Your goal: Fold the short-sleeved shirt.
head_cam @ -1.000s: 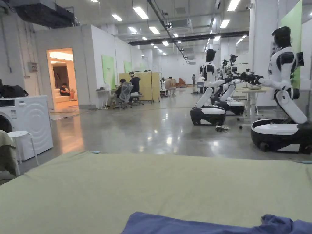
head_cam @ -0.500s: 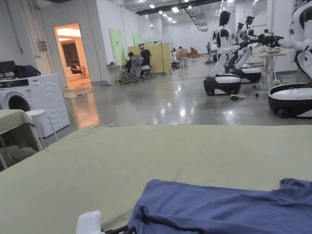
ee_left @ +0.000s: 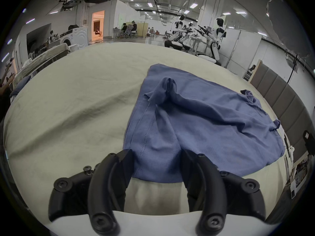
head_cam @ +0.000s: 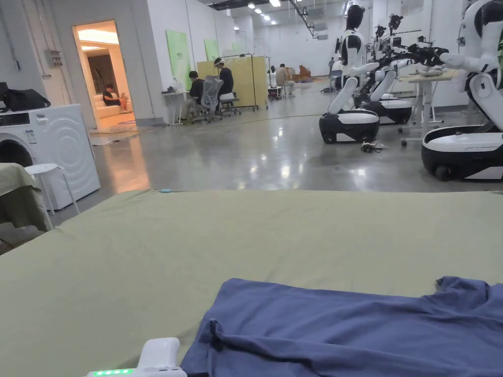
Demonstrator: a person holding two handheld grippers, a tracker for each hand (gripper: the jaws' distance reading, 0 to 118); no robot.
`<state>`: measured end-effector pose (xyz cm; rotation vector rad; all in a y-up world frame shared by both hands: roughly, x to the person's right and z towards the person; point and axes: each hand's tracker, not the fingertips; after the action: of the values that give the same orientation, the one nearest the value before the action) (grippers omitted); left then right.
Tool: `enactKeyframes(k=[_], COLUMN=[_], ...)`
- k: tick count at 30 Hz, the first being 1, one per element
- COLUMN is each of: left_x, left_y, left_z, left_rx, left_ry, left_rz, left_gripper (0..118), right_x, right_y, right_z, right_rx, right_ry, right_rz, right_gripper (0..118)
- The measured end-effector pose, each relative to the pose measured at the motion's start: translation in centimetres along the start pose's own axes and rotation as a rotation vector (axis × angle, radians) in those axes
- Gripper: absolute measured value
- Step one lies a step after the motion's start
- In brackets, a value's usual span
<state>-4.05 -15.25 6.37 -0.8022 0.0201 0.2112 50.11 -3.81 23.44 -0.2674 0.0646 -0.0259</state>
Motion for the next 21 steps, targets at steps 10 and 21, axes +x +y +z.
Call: enactKeyframes(k=[10, 21], left_x=[-0.2, 2.1], left_y=[0.4, 0.0], left_z=[-1.2, -0.1], left_rx=[-0.07, -0.082], left_ry=[-0.027, 0.026], left_rz=[-0.01, -0.093], left_gripper=[9, 8], right_x=[1.3, 7.2], right_y=[-0.4, -6.5], right_z=[-3.1, -11.5], right_rx=[-0.183, -0.55], right_ry=[-0.047, -0.073], right_rz=[-0.01, -0.269], right_gripper=[9, 84])
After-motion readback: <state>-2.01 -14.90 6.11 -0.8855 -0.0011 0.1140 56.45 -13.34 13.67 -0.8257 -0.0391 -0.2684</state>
